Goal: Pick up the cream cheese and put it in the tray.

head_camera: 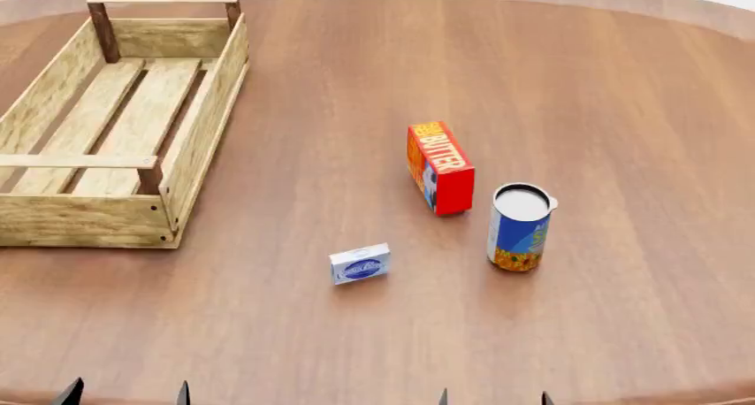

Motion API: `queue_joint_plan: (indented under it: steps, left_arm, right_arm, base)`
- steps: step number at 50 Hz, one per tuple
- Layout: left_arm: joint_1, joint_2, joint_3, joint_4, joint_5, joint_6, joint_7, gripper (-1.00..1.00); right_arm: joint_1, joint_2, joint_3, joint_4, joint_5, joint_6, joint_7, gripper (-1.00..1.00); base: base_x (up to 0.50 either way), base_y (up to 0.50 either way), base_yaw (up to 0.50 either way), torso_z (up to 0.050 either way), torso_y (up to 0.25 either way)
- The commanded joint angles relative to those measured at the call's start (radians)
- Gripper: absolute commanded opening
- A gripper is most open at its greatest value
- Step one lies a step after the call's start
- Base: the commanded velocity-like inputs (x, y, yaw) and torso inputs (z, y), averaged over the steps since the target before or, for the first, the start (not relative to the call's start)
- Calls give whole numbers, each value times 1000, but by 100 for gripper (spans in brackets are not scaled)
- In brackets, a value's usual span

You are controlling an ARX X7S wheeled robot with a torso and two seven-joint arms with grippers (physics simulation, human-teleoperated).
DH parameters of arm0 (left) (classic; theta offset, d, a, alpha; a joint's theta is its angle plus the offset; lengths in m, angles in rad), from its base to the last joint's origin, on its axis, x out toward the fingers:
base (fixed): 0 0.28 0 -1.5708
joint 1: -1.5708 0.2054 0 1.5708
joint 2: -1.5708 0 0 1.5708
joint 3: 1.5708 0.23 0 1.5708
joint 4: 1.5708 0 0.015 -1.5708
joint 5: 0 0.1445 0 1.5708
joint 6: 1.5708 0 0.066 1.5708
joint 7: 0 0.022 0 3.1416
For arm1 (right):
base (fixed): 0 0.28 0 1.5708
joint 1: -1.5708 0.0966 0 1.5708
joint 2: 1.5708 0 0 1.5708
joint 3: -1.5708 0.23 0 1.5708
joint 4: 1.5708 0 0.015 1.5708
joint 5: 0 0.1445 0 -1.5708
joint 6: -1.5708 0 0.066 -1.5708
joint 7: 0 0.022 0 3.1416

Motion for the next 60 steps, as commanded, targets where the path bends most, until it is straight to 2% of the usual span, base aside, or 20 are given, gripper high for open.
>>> queue_joint_plan:
  steps: [1,22,24,31,35,43,50,60]
  left_arm:
    - [0,-10,11,0,-10,0,-11,100]
    - [14,-66,71,102,-43,-12,-86,100]
    - [23,-73,78,138,-22,8,-101,100]
    - [76,-105,93,204,-16,185,-95,100]
    - [81,-108,91,216,-28,172,-106,100]
    - [98,-117,80,221,-58,243,-120,100]
    - [130,-129,84,223,-52,358,-124,100]
    - [152,-153,90,264,-75,401,-118,100]
  right_arm:
    - [0,9,-13,0,9,0,13,100]
    - [-25,63,-81,-93,52,8,71,100]
    - [-37,68,-82,-141,51,12,81,100]
    - [-76,75,-76,-211,71,-133,99,100]
    - [-92,80,-79,-242,101,-172,94,100]
    - [-113,93,-72,-289,115,-204,115,100]
    - [-142,91,-60,-284,128,-370,119,100]
    - [-174,104,-61,-341,166,-394,136,100]
  base:
    - [0,0,0,0,0]
    - [0,0,0,0,0]
    - [0,0,0,0,0]
    - [0,0,0,0,0]
    - [0,0,0,0,0]
    - [0,0,0,0,0]
    - [0,0,0,0,0]
    - [0,0,0,0,0]
